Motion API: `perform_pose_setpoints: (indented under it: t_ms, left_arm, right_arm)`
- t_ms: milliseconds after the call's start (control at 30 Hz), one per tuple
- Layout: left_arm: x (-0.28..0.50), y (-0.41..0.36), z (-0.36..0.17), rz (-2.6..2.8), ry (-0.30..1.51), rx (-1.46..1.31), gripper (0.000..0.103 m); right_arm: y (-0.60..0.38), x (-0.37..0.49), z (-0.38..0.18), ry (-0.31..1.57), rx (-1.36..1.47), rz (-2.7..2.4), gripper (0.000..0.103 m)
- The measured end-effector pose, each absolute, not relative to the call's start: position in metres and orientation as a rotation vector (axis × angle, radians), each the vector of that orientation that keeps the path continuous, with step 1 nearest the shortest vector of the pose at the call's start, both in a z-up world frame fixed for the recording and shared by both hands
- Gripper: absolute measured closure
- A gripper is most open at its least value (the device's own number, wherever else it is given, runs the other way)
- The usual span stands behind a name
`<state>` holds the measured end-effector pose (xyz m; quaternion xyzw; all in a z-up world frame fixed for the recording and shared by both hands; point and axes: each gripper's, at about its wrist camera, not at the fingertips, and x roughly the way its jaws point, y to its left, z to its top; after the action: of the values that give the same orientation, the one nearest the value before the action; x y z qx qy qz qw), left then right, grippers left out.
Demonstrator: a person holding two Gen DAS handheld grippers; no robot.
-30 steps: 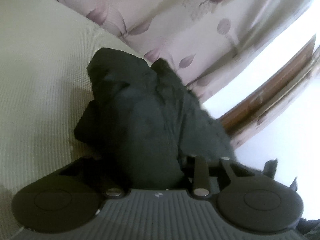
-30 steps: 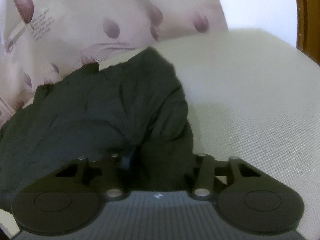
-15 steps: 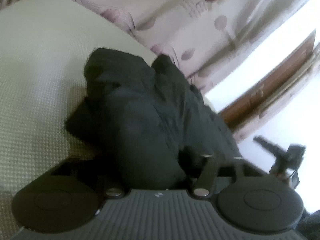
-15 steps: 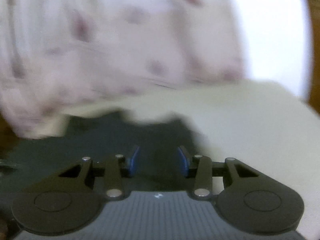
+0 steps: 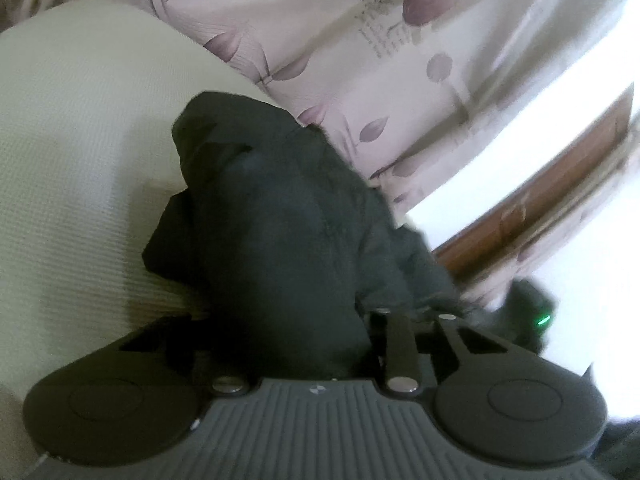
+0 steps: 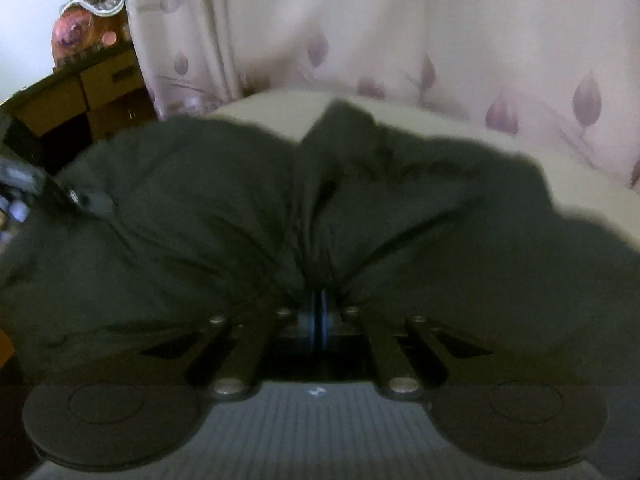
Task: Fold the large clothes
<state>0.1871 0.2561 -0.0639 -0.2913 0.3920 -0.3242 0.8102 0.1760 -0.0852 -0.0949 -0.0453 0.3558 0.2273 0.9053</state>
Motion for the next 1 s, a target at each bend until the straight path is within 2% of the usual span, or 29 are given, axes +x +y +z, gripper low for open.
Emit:
perform_pose_setpoints:
  t_ms: [300, 500, 567, 800, 1000]
  left_arm:
    - [0.173, 0.16, 0.033, -0.69, 0.874, -0.682, 0.071]
    - [0.2, 0.062, 0.055, -0.654, 0.999, -0.696, 0.069]
    - [0.204, 0.039, 0.053, -0.677, 1.025, -0.706, 0.063]
    - [0.209, -0.015, 0.028, -0.879, 1.054, -0.792, 0.018]
    - [0.204, -0.047, 0.0, -1.02, 0.945, -0.751, 0.015]
  right_arm:
    - [-0.131, 0.195, -0.108, 0.759, 0.265, 0.531, 0.1]
    - [-0.156, 0.197, -0.117, 0.767, 0.469, 0.543, 0.1]
    - [-0.165, 0.195, -0.117, 0.766, 0.55, 0.542, 0.1]
    - [-0.233, 0.154, -0.105, 0.685, 0.652, 0.524, 0.099]
    - [-0.283, 0.124, -0.102, 0.623, 0.724, 0.54, 0.098]
